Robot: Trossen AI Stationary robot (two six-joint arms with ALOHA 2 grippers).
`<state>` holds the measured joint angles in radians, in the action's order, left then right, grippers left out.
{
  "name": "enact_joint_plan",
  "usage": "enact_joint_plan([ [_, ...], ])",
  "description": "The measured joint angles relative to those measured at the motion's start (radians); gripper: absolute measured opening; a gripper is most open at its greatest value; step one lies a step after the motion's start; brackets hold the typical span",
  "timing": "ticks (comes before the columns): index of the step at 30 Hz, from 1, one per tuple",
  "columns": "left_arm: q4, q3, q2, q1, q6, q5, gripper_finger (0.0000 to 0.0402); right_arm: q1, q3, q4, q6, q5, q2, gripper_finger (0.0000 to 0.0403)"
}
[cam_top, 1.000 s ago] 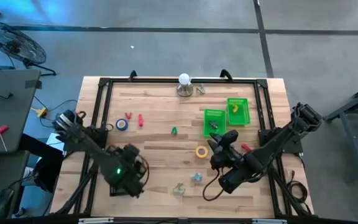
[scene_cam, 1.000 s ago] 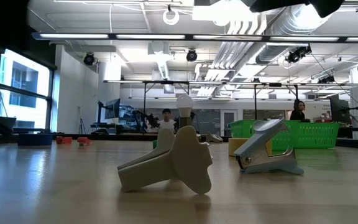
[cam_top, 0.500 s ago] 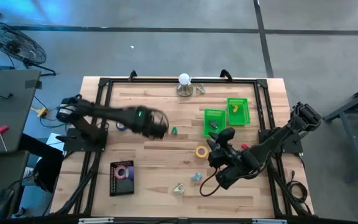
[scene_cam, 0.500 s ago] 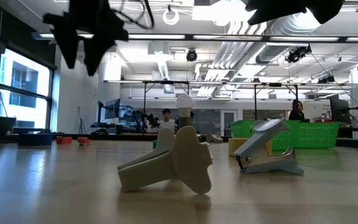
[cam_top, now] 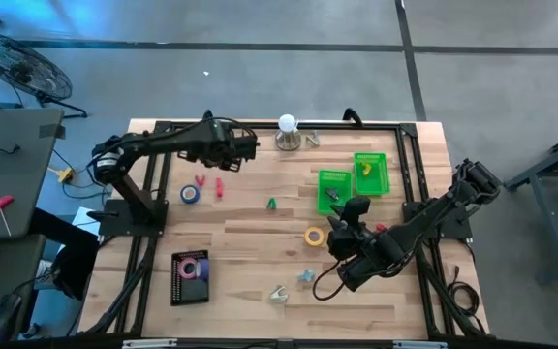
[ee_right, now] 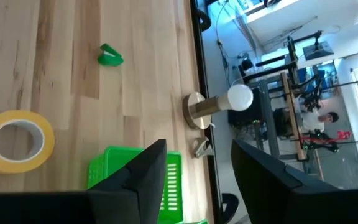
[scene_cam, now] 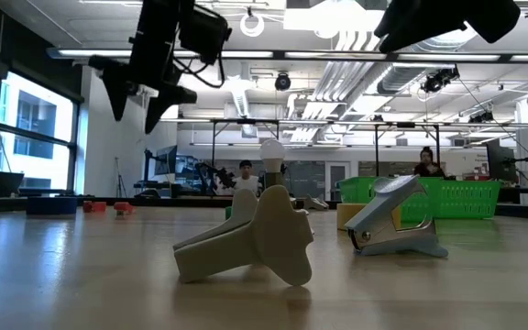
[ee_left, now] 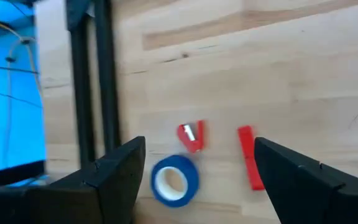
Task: Pick and place Stapler, Stapler remover, tape
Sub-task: Put the right red stapler into the right green basket
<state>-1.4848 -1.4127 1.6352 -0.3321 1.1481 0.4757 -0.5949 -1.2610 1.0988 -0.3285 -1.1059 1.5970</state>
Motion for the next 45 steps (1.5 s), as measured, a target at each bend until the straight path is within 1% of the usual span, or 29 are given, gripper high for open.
enact_joint_plan([
  [3, 0.092, 0.063, 0.000, -0.022, -0.014, -0.055, 0.0291, 0.000, 0.000, 0.013, -0.019, 0.014, 0.000, 0.0172],
  [7, 0.266, 0.178, 0.000, -0.039, -0.095, -0.182, 0.0291, 0.000, 0.000, 0.016, -0.034, 0.016, 0.000, 0.0169],
  [10, 0.359, 0.253, 0.002, -0.041, -0.131, -0.207, 0.0291, 0.000, 0.000, 0.017, -0.033, 0.013, 0.000, 0.0166],
  [12, 0.389, 0.290, 0.002, -0.041, -0.129, -0.218, 0.0291, 0.000, 0.000, 0.020, -0.032, 0.012, 0.000, 0.0163],
  [17, 0.457, 0.343, 0.001, -0.039, -0.122, -0.356, 0.0291, 0.000, 0.000, 0.021, -0.030, 0.008, 0.000, 0.0158],
  [19, 0.479, 0.361, 0.001, -0.033, -0.123, -0.384, 0.0291, 0.000, 0.000, 0.020, -0.030, 0.007, 0.000, 0.0156],
  [27, 0.558, 0.407, 0.003, -0.026, -0.113, -0.400, 0.0291, 0.000, 0.000, 0.019, -0.037, 0.016, 0.000, 0.0153],
  [33, 0.587, 0.469, 0.004, -0.028, -0.096, -0.413, 0.0291, 0.000, 0.000, 0.019, -0.041, 0.017, 0.000, 0.0153],
  [35, 0.622, 0.494, 0.004, -0.028, -0.096, -0.413, 0.0291, 0.000, 0.000, 0.019, -0.042, 0.017, 0.000, 0.0153],
  [41, 0.707, 0.536, -0.002, -0.026, -0.180, -0.366, 0.0291, 0.000, 0.000, 0.012, -0.042, 0.022, 0.000, 0.0153],
  [45, 0.728, 0.549, -0.001, -0.027, -0.176, -0.384, 0.0291, 0.000, 0.000, 0.010, -0.042, 0.025, 0.000, 0.0154],
])
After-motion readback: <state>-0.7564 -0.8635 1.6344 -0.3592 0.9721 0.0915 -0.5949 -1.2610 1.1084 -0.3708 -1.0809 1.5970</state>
